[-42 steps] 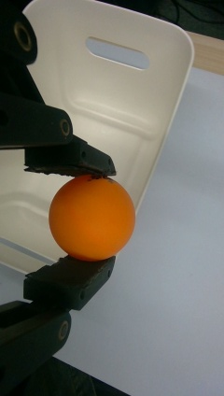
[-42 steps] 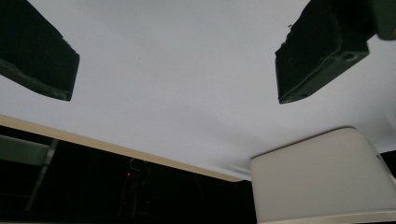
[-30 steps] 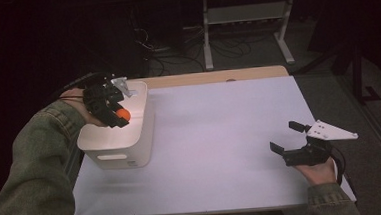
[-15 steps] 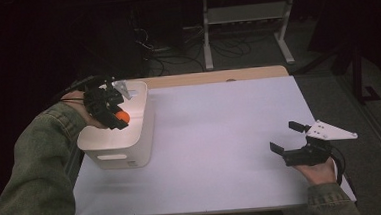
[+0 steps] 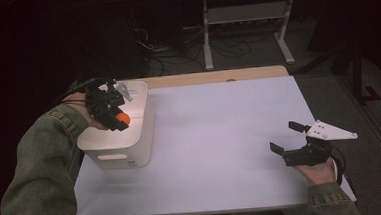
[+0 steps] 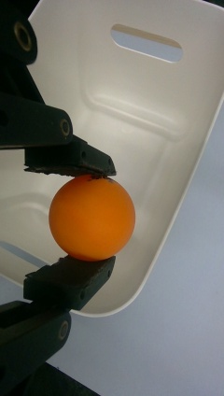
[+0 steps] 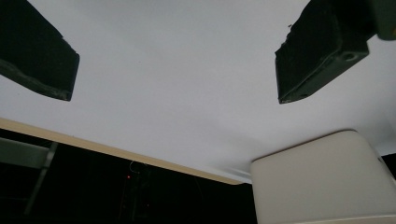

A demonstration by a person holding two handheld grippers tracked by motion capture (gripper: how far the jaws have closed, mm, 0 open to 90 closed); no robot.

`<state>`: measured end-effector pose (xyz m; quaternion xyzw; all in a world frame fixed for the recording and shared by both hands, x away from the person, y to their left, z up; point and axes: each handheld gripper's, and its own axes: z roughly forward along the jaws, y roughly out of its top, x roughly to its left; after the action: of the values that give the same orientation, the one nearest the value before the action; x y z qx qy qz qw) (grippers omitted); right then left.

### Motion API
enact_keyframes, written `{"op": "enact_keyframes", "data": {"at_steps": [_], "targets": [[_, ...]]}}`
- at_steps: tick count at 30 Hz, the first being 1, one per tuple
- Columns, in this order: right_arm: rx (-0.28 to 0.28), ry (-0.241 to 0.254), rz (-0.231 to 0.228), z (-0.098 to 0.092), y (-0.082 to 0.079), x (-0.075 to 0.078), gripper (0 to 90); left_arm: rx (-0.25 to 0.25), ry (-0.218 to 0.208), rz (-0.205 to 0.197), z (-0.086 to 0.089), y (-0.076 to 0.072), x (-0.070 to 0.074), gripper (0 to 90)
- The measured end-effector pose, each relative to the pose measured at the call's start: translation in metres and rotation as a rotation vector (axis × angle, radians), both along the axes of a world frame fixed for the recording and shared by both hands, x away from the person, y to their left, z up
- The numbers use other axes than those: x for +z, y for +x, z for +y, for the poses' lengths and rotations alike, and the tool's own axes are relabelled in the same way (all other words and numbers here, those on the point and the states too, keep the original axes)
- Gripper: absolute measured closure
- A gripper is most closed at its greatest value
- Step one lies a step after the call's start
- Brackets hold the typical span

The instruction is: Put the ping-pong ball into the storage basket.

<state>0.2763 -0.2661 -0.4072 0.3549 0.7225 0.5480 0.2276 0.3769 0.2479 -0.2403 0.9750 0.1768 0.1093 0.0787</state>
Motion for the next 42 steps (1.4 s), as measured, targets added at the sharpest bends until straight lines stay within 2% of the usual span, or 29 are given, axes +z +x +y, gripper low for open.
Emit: {"op": "enact_keyframes", "data": {"at_steps": [20, 22, 42], "targets": [[0.003, -0.004, 0.006, 0.0, 0.001, -0.001, 0.0, 0.02, -0.005, 0.027, 0.007, 0.006, -0.015, 50.4], [0.004, -0.004, 0.01, 0.001, 0.001, -0.001, 0.0, 0.023, -0.031, 0.045, 0.01, 0.008, -0.019, 50.4], [0.008, -0.007, 0.02, 0.002, 0.002, -0.003, 0.0, 0.051, -0.017, 0.068, 0.015, 0.017, -0.04, 50.4]]}}
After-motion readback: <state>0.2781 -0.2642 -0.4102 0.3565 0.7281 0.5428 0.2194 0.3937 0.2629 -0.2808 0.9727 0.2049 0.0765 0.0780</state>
